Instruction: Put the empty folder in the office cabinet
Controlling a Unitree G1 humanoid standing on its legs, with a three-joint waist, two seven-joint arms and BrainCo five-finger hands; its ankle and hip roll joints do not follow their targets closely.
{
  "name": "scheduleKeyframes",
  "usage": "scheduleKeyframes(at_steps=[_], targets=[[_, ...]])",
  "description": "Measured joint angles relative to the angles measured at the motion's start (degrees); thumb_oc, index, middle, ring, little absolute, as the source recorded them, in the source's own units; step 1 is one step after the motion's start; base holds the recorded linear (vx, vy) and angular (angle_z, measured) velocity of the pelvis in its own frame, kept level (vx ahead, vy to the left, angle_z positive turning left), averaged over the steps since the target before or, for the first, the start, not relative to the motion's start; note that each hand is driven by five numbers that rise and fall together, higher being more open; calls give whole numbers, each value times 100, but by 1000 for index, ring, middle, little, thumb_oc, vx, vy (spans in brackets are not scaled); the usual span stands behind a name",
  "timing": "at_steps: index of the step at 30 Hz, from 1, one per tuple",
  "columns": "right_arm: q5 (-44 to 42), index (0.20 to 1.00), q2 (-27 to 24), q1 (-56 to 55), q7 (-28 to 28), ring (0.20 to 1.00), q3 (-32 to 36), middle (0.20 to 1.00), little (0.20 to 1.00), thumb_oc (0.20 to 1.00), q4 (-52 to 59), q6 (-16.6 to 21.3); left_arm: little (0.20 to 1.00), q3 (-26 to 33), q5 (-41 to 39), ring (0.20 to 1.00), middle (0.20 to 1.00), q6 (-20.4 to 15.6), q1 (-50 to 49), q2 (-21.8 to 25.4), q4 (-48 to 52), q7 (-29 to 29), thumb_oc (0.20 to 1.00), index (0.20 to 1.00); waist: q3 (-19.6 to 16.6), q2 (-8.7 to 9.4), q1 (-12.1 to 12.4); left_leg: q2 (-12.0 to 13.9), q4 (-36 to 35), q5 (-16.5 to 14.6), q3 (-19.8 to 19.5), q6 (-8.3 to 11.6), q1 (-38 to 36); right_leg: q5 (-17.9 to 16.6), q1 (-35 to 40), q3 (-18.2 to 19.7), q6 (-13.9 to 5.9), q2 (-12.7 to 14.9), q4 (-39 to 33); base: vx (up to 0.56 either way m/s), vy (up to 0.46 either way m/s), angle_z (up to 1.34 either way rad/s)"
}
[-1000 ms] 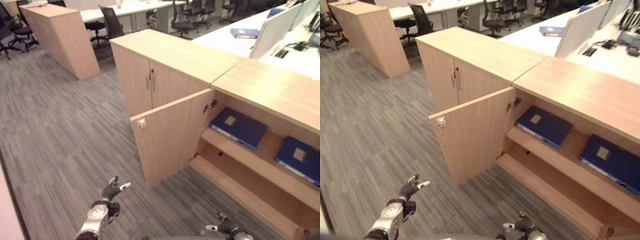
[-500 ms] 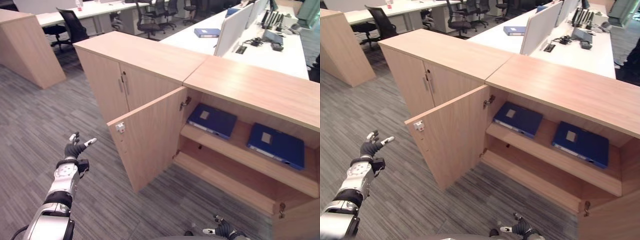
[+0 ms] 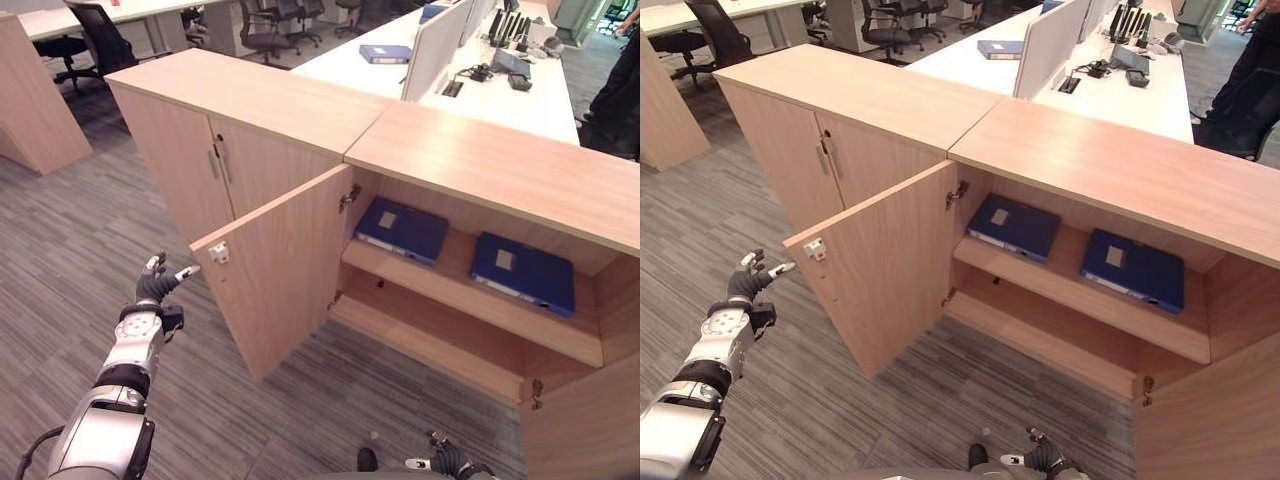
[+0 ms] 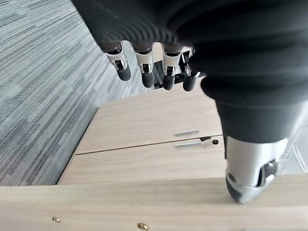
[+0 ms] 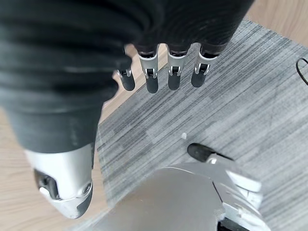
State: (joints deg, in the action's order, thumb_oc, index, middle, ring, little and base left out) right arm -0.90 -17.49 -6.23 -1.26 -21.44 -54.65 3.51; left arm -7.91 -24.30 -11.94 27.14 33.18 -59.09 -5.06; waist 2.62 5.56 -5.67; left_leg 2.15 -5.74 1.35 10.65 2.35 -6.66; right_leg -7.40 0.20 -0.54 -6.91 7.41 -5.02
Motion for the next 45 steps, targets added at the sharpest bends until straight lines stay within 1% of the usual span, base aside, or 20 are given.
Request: scheduleKeyframes(at_steps=[6, 8, 14, 19, 25, 26, 27, 28, 29, 30, 31, 32, 33, 35, 37, 38, 39, 42, 44, 45], targets=[[42, 1000, 87, 82, -7, 1000, -78, 1000, 1000, 1000, -223, -4, 1000, -788, 9, 1000, 1000, 89, -52, -645, -31, -13, 1000, 1000, 150, 129, 152, -94, 0, -17, 12, 13, 10, 9, -14, 3, -79, 146, -30, -30, 16, 1], [44, 1000, 164, 109, -43, 1000, -44, 1000, 1000, 1000, -227, -12, 1000, -949, 81, 1000, 1000, 75, -408, -946, 631, -53, 1000, 1000, 178, 141, 167, -116, -1, 2, 4, -21, 18, 3, -15, -4, -87, 169, -2, -31, 26, 2], [222, 1000, 210, 200, -39, 1000, -46, 1000, 1000, 1000, -233, -44, 1000, -1682, 331, 1000, 1000, 82, -766, -906, 1869, 697, 1000, 1000, 266, 38, 193, -149, 0, -2, -55, -65, 13, -38, 50, -55, -78, 203, 0, -46, 43, 5], [223, 1000, 303, 314, -62, 1000, 149, 1000, 1000, 1000, -448, -115, 1000, -2169, 218, 1000, 1000, 206, -1026, -1270, 2670, 1134, 1000, 1000, 409, -85, 280, -205, 1, 4, -132, -87, 17, -24, 56, -157, -96, 245, 1, -57, 22, 8], [226, 1000, 306, 491, -82, 1000, 172, 1000, 1000, 1000, -461, -144, 1000, -2223, -172, 1000, 1000, 334, -1063, -1220, 3258, 1491, 1000, 1000, 566, -129, 232, -219, 58, 23, 94, -113, 38, -8, -150, -161, -172, 317, 112, -115, -33, -18], [231, 1000, 304, 573, -83, 1000, 167, 1000, 1000, 1000, -494, -162, 1000, -2264, -268, 1000, 1000, 341, -1074, -1166, 3395, 1492, 1000, 1000, 634, -158, 260, -196, 61, 57, 228, -143, 29, 51, -269, -282, -198, 349, 218, -181, -41, -53], [248, 1000, 312, 727, -74, 1000, 163, 1000, 1000, 1000, -681, -170, 1000, -2291, -391, 1000, 1000, 344, -1118, -1027, 3593, 1485, 1000, 1000, 703, -230, 356, -117, 66, 76, 481, -176, 27, 319, -353, -1082, -198, 557, 240, -148, -20, -97], [261, 1000, 257, 930, -79, 1000, 184, 1000, 1000, 1000, -858, -176, 1000, -2315, -459, 1000, 1000, 347, -1122, -976, 3768, 1488, 1000, 1000, 801, -413, 501, 63, 98, 69, 750, -197, 48, 342, -468, -1933, -190, 766, 631, -149, -77, -121], [263, 1000, 174, 1085, -84, 1000, 187, 1000, 1000, 1000, -901, -172, 1000, -2293, -459, 1000, 1000, 348, -1109, -890, 3906, 1537, 1000, 1000, 872, -532, 546, 191, 106, 64, 945, -204, 19, 365, -530, -2625, -220, 1222, 1264, -122, -89, -131], [304, 1000, 151, 1144, -95, 1000, 201, 1000, 1000, 1000, -909, -171, 1000, -2212, -460, 1000, 1000, 380, -1156, -863, 3921, 1577, 1000, 1000, 885, -553, 622, 298, 104, 55, 1206, -215, -109, 545, -546, -2881, -448, 1814, 2126, -148, -172, -111], [406, 1000, 192, 1162, -99, 1000, 200, 1000, 1000, 1000, -896, -162, 1000, -2142, -468, 1000, 1000, 399, -1239, -849, 3921, 1590, 1000, 1000, 870, -531, 694, 353, 83, 36, 1319, -193, -227, 570, -455, -2860, -517, 1994, 2383, -90, -167, -100], [442, 1000, 263, 1129, -97, 1000, 193, 1000, 1000, 1000, -893, -166, 1000, -2155, -471, 1000, 1000, 406, -1259, -806, 3922, 1616, 1000, 1000, 821, -435, 753, 355, 98, 35, 1416, -137, -282, 354, -326, -2839, -434, 2010, 2216, -56, -223, -111], [444, 1000, 367, 1017, -91, 1000, 158, 1000, 1000, 1000, -853, -157, 1000, -1987, -473, 1000, 1000, 418, -1459, -802, 3883, 1632, 1000, 1000, 680, -301, 823, 391, 259, -1, 1656, 58, -329, 536, -178, -2927, -281, 1848, 2008, -9, -287, -111], [445, 1000, 207, 896, -99, 1000, 183, 1000, 1000, 1000, -839, -162, 1000, -1940, -456, 1000, 1000, 444, -1662, -1277, 3806, 1681, 1000, 1000, 515, -562, 570, 763, 665, -1, 1674, 69, -220, 560, -115, -2771, -189, 1392, 1613, -6, -366, -97], [447, 1000, 122, 781, -110, 1000, 119, 1000, 1000, 1000, -840, -162, 1000, -2026, -449, 1000, 1000, 439, -1649, -1669, 3531, 1637, 1000, 1000, 376, -568, 377, 948, 1002, -6, 1666, 72, -198, 560, -117, -2441, -136, 1157, 1428, 2, -244, -95], [447, 1000, 53, 684, -111, 1000, 55, 1000, 1000, 1000, -822, -169, 1000, -1946, -441, 1000, 1000, 407, -1428, -1886, 3247, 1584, 1000, 1000, 207, -622, 263, 1103, 984, -95, 1731, 170, -216, 434, -214, -2150, -25, 875, 1149, 13, -208, -110], [440, 1000, -9, 608, -111, 1000, 38, 1000, 1000, 1000, -819, -175, 1000, -2127, -388, 1000, 1000, 418, -1203, -1949, 3209, 1625, 1000, 1000, 155, -689, 102, 1127, 818, -86, 1710, 169, -291, 335, -319, -2029, -7, 760, 1089, 14, -285, -125], [431, 1000, 14, 441, -117, 1000, 20, 1000, 1000, 1000, -551, -124, 1000, -2109, -157, 1000, 1000, 359, -737, -2180, 2685, 1457, 1000, 1000, 106, -570, -445, 1172, 886, -36, 1916, 249, -477, 225, -563, -1528, -12, 615, 1082, 42, -241, -80], [430, 1000, 36, 521, -116, 1000, 4, 1000, 1000, 1000, -562, -119, 1000, -2109, -60, 1000, 1000, 342, -490, -2158, 2236, 1325, 1000, 1000, 84, -589, -479, 1212, 888, -21, 2109, 274, -573, 214, -602, -1372, 1, 536, 1050, 60, -203, -72], [420, 1000, 9, 507, -113, 1000, 90, 1000, 1000, 1000, -599, -77, 1000, -2096, 173, 1000, 1000, 308, 58, -2108, 1576, 1063, 1000, 1000, 80, -749, -807, 1388, 860, -10, 2341, 290, -674, 220, -663, -1240, 11, 289, 978, 155, -242, -81]])
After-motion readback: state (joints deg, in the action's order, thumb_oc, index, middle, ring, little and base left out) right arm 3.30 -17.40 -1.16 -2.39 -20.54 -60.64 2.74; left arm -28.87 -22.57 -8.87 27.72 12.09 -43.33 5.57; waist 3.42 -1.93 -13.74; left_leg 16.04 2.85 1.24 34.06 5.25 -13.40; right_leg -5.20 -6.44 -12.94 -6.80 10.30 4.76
